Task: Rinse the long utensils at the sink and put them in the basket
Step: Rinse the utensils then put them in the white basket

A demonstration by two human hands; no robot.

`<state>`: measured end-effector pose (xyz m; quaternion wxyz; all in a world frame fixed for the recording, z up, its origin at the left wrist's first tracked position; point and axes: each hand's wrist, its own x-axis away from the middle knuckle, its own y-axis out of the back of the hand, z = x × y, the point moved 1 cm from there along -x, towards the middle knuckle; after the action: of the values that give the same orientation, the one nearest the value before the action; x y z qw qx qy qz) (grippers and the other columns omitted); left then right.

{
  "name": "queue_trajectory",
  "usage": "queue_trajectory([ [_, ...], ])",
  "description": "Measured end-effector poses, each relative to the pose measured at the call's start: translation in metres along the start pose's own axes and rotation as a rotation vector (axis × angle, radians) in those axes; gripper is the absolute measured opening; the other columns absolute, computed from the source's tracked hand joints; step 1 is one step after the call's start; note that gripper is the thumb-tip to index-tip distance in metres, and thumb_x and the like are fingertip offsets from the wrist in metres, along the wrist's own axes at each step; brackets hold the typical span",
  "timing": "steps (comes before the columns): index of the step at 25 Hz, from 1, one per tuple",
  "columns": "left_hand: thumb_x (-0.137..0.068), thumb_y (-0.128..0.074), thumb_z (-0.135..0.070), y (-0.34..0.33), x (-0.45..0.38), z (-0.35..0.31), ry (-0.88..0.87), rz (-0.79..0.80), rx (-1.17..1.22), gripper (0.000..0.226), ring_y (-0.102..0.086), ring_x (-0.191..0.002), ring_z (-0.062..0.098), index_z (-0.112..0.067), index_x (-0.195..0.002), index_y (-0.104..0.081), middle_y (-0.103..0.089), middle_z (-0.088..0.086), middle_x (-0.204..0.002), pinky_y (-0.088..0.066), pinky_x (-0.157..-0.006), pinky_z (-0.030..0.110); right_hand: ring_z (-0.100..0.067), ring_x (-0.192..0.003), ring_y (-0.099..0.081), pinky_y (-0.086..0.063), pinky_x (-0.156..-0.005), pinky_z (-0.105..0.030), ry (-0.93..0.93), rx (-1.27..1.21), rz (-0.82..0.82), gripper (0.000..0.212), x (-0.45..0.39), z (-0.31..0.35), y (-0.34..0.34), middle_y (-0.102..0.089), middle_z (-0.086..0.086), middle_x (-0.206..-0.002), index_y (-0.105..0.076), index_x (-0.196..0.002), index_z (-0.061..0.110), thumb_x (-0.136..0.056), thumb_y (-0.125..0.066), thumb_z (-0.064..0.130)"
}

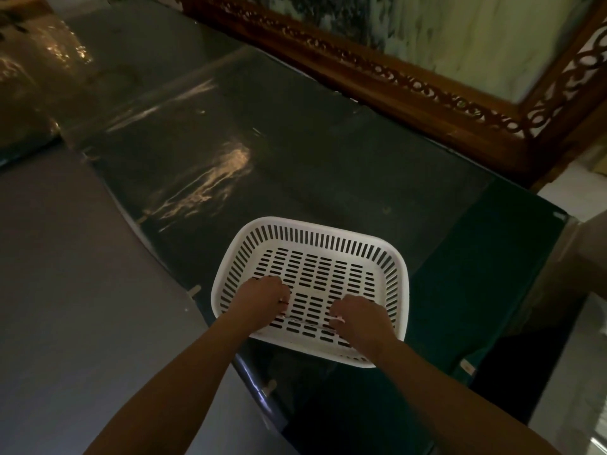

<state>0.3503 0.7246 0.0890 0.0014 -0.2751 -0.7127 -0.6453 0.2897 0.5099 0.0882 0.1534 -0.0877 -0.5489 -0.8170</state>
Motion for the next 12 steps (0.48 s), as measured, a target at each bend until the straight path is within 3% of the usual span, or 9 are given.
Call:
queue_trajectory([
  [7, -0.091, -0.05, -0.049, 0.049, 0.029, -0.017, -0.003, -0.348, 0.025, 0.043, -0.043, -0.131, 0.018, -0.033, -0.13, -0.051, -0.05, -0.006, -0.14, -0.026, -0.113, 0.047, -0.017, -0.132, -0.041, -0.027, -0.112, -0.043, 0.011, 0.04, -0.325, 0.041, 0.022, 0.003, 0.059, -0.056, 0.009, -0.134, -0.057, -0.128, 0.032, -0.091, -0.053, 0.049],
  [12, -0.089, -0.049, -0.055, 0.099, 0.055, -0.054, -0.071, -0.5, -0.025, 0.055, -0.034, -0.138, 0.017, -0.034, -0.139, -0.04, -0.041, -0.005, -0.148, -0.021, -0.117, 0.047, -0.02, -0.126, -0.043, -0.035, -0.1, -0.042, 0.077, 0.161, -0.511, 0.044, 0.058, 0.008, 0.121, -0.058, 0.005, -0.128, -0.06, -0.125, 0.03, -0.087, -0.058, 0.052],
])
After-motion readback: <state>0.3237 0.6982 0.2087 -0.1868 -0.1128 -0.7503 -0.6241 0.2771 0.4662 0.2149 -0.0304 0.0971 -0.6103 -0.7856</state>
